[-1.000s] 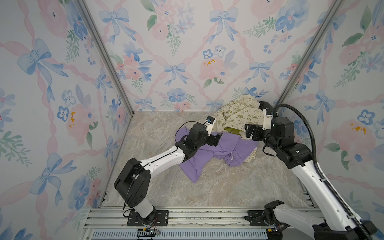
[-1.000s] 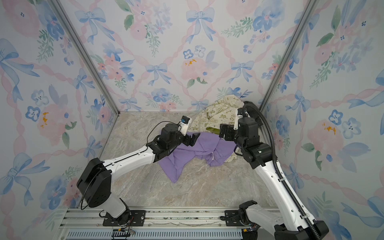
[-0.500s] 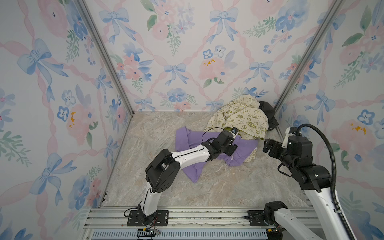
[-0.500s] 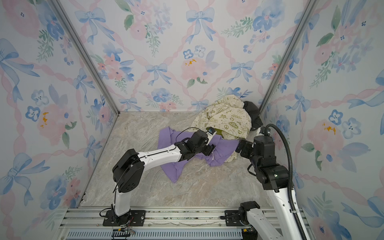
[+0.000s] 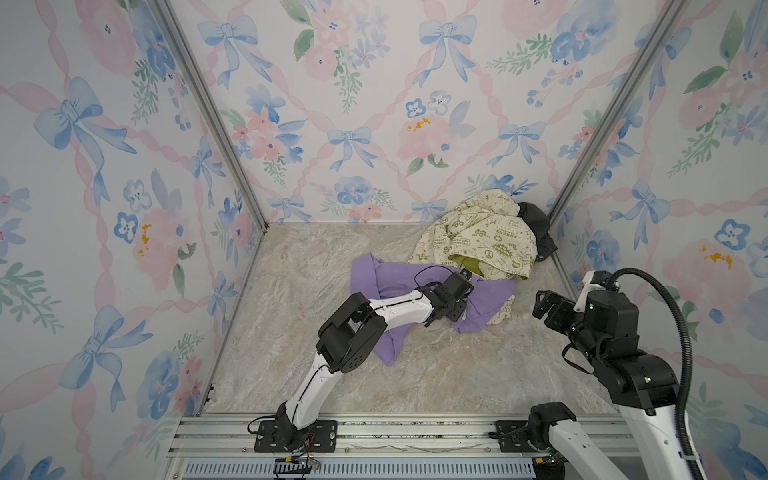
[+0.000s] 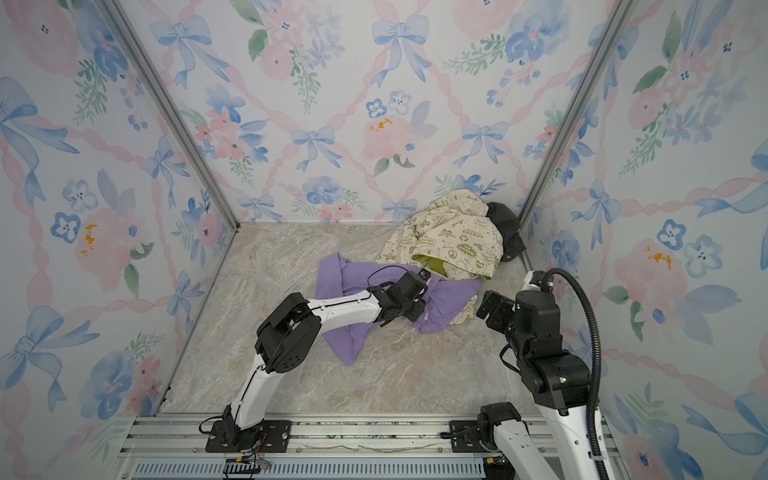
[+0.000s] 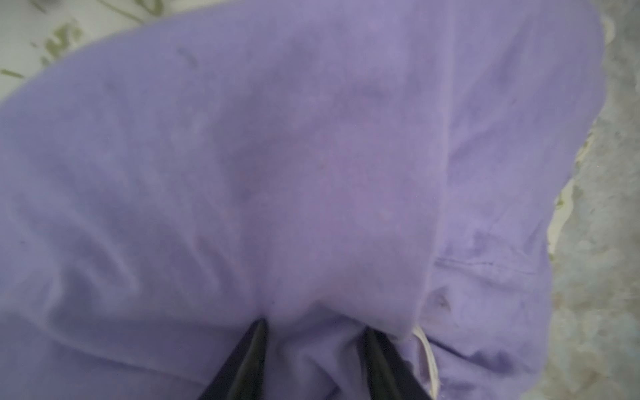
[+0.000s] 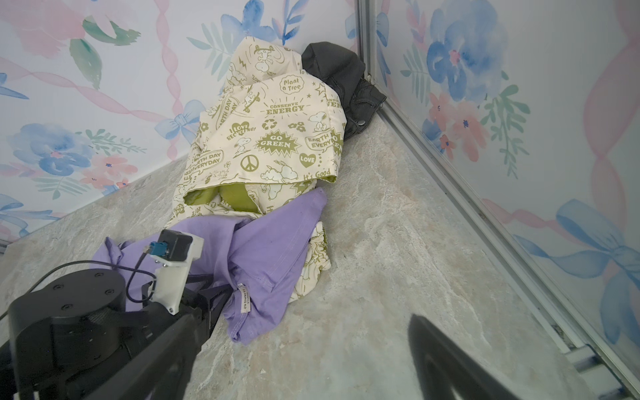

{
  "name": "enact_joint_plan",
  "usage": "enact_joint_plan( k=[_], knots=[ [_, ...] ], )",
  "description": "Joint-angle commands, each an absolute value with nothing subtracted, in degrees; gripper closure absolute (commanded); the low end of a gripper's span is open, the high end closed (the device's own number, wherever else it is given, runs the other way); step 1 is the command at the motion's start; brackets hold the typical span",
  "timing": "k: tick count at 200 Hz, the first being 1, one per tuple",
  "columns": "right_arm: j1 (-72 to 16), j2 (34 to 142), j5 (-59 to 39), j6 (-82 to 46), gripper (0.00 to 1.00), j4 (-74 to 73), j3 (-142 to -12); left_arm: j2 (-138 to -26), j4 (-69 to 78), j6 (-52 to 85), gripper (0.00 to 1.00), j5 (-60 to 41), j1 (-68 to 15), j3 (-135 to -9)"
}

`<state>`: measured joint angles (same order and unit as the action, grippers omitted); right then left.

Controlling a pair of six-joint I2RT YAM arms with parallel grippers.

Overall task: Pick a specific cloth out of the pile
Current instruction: 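Lift the shirt with the left gripper and carry it toward the left corner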

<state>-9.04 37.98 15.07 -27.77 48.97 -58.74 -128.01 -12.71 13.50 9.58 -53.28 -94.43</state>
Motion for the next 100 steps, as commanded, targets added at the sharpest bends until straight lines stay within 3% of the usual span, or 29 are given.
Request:
enact_joint_plan(
  k=[1,21,100],
  knots=[
    [-8.5,37.8,15.5,-29.8,0.03,49.6,-57.5,-129.2,-17.1,14.7,0.84,6.9,-52.9,-96.0],
    [-8.5,38.0,14.9,-30.7,0.03,48.9,-57.1,-127.8,-17.2,14.7,1.00,7.5,-52.7,-96.1],
    [-8.5,38.4,14.4,-30.9,0.03,47.2,-56.5,-115.4,-17.0,9.4,1.00,16.1,-52.3,-99.4]
  ],
)
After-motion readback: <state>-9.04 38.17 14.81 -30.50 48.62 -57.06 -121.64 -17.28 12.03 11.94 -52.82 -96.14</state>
